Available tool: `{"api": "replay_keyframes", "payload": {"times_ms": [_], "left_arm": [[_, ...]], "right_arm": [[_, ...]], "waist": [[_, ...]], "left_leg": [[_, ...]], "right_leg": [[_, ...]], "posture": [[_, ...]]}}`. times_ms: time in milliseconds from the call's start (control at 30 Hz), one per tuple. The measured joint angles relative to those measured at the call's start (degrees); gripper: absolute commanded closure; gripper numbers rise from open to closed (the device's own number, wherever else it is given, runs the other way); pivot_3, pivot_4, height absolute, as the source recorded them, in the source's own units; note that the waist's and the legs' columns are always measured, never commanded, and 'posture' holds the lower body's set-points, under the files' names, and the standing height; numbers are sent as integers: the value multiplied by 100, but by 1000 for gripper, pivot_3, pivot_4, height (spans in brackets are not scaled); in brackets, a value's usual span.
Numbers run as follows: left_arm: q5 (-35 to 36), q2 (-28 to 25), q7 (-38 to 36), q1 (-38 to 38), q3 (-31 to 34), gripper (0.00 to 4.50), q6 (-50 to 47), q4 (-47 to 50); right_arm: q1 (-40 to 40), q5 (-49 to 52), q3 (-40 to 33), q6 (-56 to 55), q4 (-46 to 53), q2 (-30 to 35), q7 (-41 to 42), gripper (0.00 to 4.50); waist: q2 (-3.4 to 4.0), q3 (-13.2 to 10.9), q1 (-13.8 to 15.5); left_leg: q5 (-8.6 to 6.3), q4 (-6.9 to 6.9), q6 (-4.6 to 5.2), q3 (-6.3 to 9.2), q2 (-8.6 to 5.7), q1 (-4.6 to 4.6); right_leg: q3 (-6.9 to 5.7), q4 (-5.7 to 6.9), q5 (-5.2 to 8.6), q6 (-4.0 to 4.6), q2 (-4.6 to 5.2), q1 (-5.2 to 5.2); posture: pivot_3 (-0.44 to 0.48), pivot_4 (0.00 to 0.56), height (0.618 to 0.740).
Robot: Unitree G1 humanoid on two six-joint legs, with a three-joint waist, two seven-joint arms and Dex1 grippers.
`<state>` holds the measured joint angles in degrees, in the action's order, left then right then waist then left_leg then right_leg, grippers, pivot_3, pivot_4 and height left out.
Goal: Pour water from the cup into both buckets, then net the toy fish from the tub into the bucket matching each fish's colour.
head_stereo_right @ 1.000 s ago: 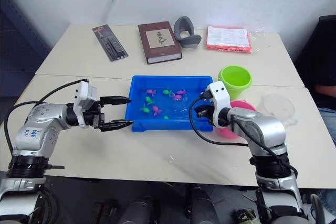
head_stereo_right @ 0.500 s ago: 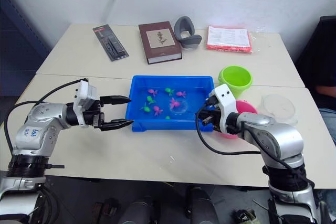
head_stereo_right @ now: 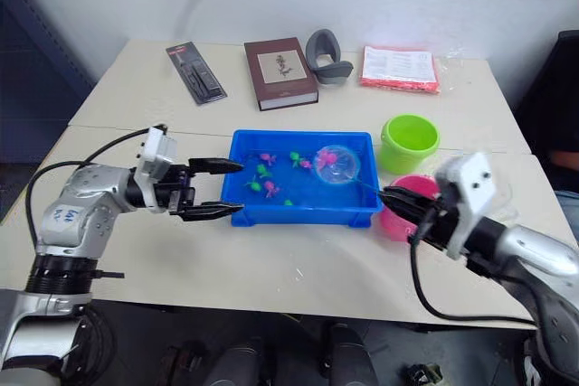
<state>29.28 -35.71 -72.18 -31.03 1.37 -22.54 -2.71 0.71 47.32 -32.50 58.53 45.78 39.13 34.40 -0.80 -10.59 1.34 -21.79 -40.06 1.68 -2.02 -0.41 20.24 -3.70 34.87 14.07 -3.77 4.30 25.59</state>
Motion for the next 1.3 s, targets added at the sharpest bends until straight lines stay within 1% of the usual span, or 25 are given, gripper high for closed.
{"api": "replay_keyframes", "payload": {"times_ms": [100, 200, 233, 333, 433, 567, 700, 867, 967, 1067, 1167, 1233, 1300], "left_arm": [[38, 182, -40, -16, -122, 53, -69, 19], [42, 417, -94, -40, -284, 53, -59, -12], [42, 494, -111, -51, -331, 53, -56, -38], [37, 633, -140, -115, -455, 53, -50, -62], [27, 789, -168, -201, -538, 53, -17, -60], [-1, 857, -172, -201, -606, 53, -3, -65], [-13, 1021, -111, -206, -627, 53, 25, -131], [-8, 1123, 77, -204, -607, 53, 3, -170], [-9, 1191, 156, -192, -605, 53, 14, -161], [-11, 1219, 213, -166, -606, 53, 39, -156], [-27, 1251, 304, -147, -584, 53, 168, -156], [-73, 1293, 389, -126, -575, 53, 344, -158], [-126, 1323, 421, -120, -575, 53, 499, -161]], "right_arm": [[-841, 127, -721, -277, 429, -162, -30, 4500], [-1820, -50, -1279, -657, 634, -374, -33, 4500], [-2139, -213, -1384, -848, 644, -466, -24, 4500], [-2715, -600, -1602, -1433, 605, -755, 4, 4500], [-3024, -1004, -1622, -2024, 498, -1031, 9, 4500], [-3286, -1787, -1367, -2828, 165, -1093, -3, 4500], [-3303, -2951, -776, -3900, -357, -1055, -73, 4500], [-3248, -4244, -368, -4998, -905, -1014, -419, 4500], [-3218, -5262, -208, -5978, -1393, -692, -731, 4500], [-3078, -5934, -167, -6763, -1708, -600, -1106, 4500], [-3079, -6379, -67, -7351, -1964, -481, -1271, 4500], [-3077, -6962, 98, -7730, -2155, -321, -1441, 4500], [-3062, -7361, 103, -7913, -2266, -224, -1601, 4500]], "waist": [[2, 1, 8], [3, 2, 24], [3, 2, 25], [4, 3, -2], [7, 4, -20], [8, 5, -14], [10, 6, -2], [12, 8, -1], [15, 9, -4], [15, 9, -5], [15, 9, -5], [15, 9, -5], [15, 9, -4]], "left_leg": [[0, -1, 1, -3, 0, -3], [-1, -1, 3, -5, -3, -7], [-1, -2, 4, -6, -4, -7], [-2, -2, 6, -17, -5, -12], [-2, -2, 6, -23, -4, -21], [-2, -3, 6, -27, -4, -28], [-2, -3, 7, -32, -6, -33], [-1, -3, 6, -34, -6, -34], [-1, -3, 6, -42, -9, -38], [1, -2, 3, -44, -8, -45], [1, -2, 2, -47, -8, -48], [1, -2, 2, -53, -8, -51], [1, -2, 2, -58, -8, -54]], "right_leg": [[2, 1, 0, 0, -3, -5], [5, 0, -2, -3, -6, -11], [8, 0, -2, -4, -6, -11], [25, 1, -5, -9, -14, -11], [36, 7, -5, -9, -20, -12], [46, 5, -5, -8, -21, -12], [52, 1, -4, -8, -22, -13], [54, 8, -4, -8, -24, -13], [60, 4, -4, -8, -24, -13], [66, 6, -3, -6, -30, -13], [70, 7, -3, -5, -30, -15], [76, 8, -3, -5, -29, -16], [79, 10, -3, -5, -30, -16]], "posture": [[0, 150, 740], [0, 150, 740], [0, 150, 740], [0, 150, 740], [0, 150, 740], [0, 150, 740], [0, 150, 740], [0, 150, 740], [0, 150, 740], [0, 150, 740], [0, 150, 740], [0, 150, 740], [0, 150, 740]]}}
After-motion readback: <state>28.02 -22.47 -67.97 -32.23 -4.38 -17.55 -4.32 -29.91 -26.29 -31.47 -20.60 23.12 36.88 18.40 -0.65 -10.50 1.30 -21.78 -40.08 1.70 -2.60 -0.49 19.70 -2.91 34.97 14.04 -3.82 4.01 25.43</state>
